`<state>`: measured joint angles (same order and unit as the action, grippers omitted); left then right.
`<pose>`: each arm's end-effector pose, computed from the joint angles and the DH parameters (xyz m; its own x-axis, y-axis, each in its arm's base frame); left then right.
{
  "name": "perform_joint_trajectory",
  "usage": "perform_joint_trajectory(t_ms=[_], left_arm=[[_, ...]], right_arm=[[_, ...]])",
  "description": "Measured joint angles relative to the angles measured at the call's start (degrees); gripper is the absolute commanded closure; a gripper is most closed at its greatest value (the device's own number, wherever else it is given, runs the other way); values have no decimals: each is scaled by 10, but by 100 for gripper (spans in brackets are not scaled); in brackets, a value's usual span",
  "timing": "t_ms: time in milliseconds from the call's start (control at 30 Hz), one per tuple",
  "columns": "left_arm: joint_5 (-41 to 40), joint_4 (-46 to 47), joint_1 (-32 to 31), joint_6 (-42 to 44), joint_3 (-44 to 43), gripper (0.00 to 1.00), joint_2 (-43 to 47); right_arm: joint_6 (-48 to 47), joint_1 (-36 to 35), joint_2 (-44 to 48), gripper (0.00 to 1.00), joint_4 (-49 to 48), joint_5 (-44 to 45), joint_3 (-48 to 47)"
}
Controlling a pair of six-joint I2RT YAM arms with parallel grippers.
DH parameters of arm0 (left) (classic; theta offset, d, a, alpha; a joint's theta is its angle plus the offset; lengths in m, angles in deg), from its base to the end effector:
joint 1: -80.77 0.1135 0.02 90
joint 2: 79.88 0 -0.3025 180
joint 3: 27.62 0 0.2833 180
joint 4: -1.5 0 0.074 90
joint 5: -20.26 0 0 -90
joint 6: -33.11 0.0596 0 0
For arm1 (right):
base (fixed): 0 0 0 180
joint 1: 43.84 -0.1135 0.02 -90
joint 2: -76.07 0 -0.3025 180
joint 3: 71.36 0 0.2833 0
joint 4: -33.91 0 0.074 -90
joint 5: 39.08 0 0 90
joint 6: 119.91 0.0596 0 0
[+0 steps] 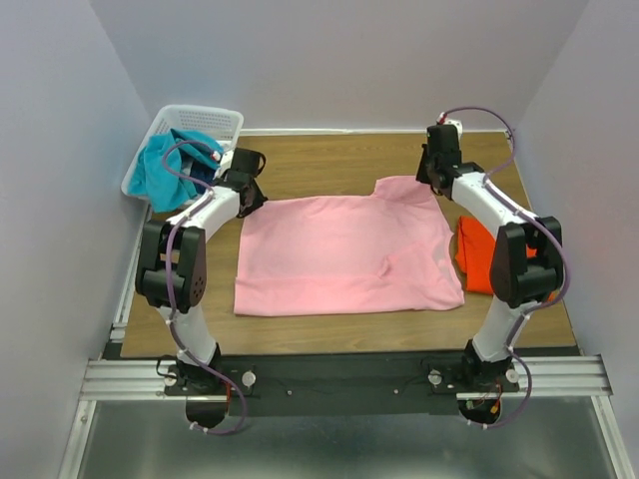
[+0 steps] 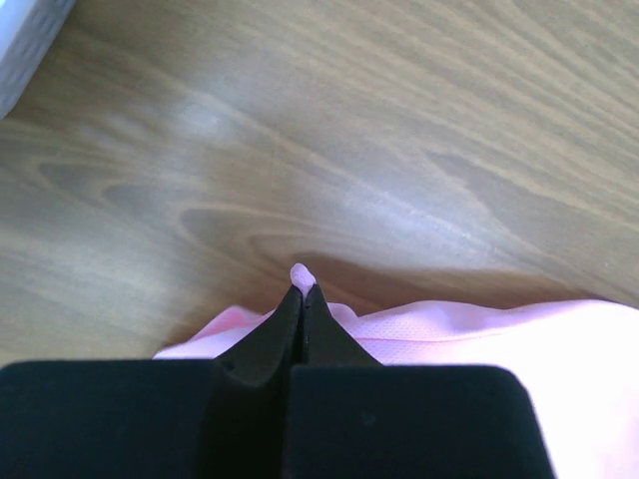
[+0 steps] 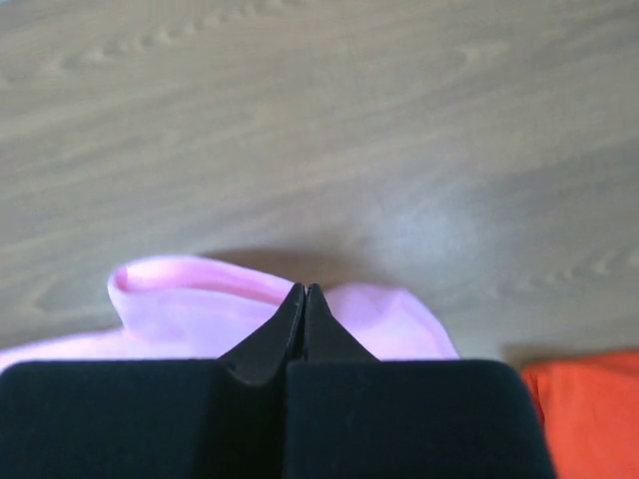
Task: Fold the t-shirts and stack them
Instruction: Fold the tshirt
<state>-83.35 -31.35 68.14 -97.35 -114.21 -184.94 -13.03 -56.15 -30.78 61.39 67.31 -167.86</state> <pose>0.4419 -0.0847 0.2129 -0.6244 -0.5064 -0.5947 -0.4418 0.8568 -0.2658 0.4823 0.0880 0.2717 -0.5696 0.1608 -0.8061 0.1866 0.9804 0.0637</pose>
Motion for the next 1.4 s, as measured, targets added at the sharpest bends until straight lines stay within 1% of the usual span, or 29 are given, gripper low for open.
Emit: perform_joint_trajectory(t_ms=[167,300,533,733,1000,1167,1400], left_arm=[[0,6,-2,-3,47,100,44],[0,17,-3,-6,90,100,83],[-1,30,-7,-15,160,100,134],[-6,35,-9,-23,199,100,169],[-22,34,-9,-29,208,100,194],[-22,36,-9,-30,238,100,224],[-22,49,-9,-29,273,100,230]], right_arm=[[11,-3,64,99,-1,-4,90],[24,-5,141,99,2,-6,168],[45,-5,275,99,9,-8,257],[54,-7,336,99,32,-10,298],[56,-8,427,99,97,-18,335],[63,-8,459,99,121,-28,348],[76,-8,485,99,142,-42,386]])
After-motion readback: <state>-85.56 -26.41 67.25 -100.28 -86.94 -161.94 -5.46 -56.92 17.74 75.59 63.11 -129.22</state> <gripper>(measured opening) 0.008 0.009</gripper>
